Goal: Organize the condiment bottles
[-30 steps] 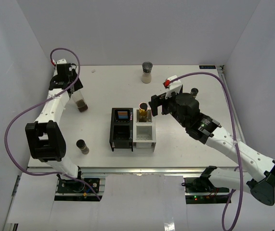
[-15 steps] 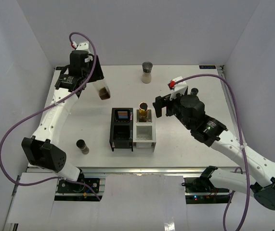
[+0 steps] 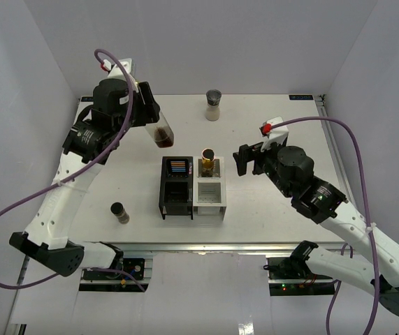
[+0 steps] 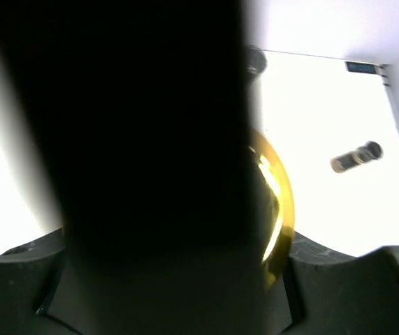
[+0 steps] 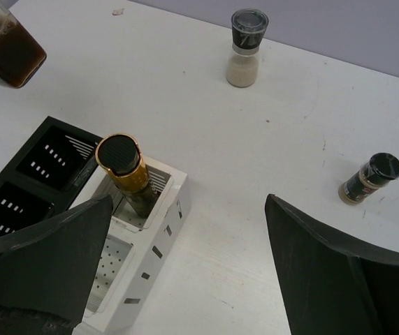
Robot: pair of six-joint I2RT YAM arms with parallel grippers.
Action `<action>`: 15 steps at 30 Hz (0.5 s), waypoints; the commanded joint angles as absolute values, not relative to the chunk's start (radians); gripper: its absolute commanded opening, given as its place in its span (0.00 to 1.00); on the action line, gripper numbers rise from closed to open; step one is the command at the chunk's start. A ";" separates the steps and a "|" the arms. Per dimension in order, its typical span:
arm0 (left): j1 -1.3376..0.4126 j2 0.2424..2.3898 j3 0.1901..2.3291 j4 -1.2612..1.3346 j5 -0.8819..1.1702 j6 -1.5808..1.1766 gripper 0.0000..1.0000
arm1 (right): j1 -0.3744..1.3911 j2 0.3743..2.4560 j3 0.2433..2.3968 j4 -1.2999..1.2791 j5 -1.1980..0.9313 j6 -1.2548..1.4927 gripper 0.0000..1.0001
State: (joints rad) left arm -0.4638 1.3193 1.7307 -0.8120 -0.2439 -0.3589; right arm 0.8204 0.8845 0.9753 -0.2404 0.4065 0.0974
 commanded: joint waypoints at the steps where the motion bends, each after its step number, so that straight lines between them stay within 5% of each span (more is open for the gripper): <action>1: -0.507 1.234 1.679 -0.755 -0.243 -0.427 0.00 | 0.822 0.858 0.970 -0.251 0.425 0.123 0.96; 15: -0.666 1.227 1.471 -0.637 -0.380 -0.460 0.00 | 0.822 0.801 0.942 -0.290 0.437 0.138 0.96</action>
State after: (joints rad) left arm -0.6651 1.2725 1.5012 -0.7834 -0.3326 -0.4461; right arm 0.8204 0.8234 0.9509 -0.2963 0.4116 0.1295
